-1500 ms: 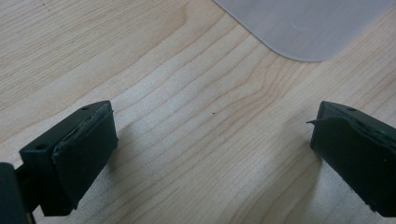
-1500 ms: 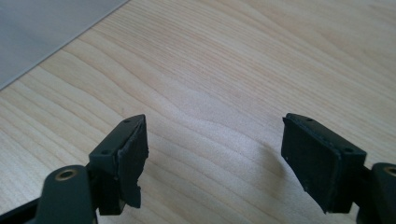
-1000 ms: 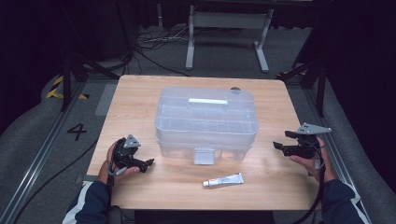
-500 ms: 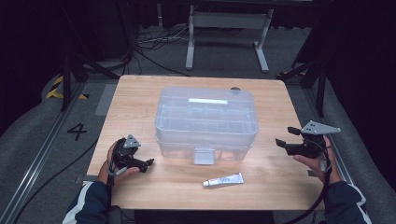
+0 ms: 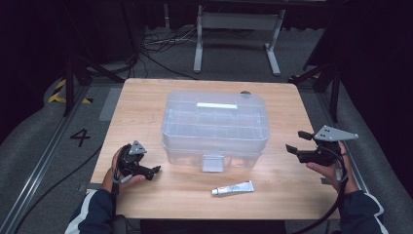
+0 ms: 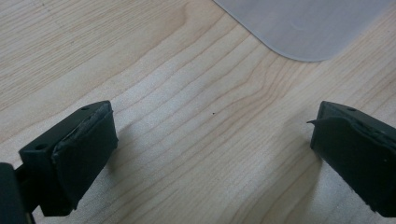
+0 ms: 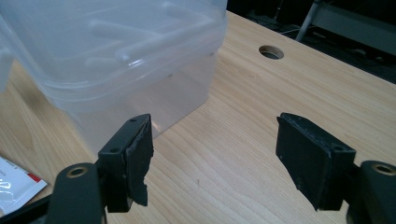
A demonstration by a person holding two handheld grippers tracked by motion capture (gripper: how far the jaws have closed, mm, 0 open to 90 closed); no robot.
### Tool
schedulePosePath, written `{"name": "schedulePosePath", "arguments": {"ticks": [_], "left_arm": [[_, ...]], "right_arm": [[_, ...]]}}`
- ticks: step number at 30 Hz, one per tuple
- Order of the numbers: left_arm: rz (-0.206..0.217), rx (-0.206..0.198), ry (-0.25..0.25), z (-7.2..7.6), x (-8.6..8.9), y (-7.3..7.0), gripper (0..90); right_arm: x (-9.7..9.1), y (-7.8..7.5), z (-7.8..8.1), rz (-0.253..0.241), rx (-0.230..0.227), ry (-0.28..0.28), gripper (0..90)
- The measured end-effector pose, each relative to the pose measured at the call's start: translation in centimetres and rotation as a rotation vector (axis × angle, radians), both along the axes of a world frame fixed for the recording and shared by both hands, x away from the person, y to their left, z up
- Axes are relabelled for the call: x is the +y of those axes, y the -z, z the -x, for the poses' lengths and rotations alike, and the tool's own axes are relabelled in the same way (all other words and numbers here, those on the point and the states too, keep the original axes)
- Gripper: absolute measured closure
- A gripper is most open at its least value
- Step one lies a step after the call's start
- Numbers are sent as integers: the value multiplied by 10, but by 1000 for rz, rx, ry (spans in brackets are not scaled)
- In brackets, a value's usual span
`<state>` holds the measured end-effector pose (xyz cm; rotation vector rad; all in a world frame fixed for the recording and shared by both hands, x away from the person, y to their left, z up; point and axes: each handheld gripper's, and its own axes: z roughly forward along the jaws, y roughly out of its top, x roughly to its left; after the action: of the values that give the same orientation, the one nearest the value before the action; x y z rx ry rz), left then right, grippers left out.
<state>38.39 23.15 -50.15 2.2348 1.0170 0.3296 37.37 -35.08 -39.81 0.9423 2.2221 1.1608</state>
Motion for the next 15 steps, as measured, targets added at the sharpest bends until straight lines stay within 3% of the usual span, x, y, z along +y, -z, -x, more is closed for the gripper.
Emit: {"name": "schedulePosePath", "arguments": {"ticks": [15], "left_arm": [[0,0,-1,0,0,0,7]], "right_arm": [[13,-25,6,-4,-48,-45,298]]}}
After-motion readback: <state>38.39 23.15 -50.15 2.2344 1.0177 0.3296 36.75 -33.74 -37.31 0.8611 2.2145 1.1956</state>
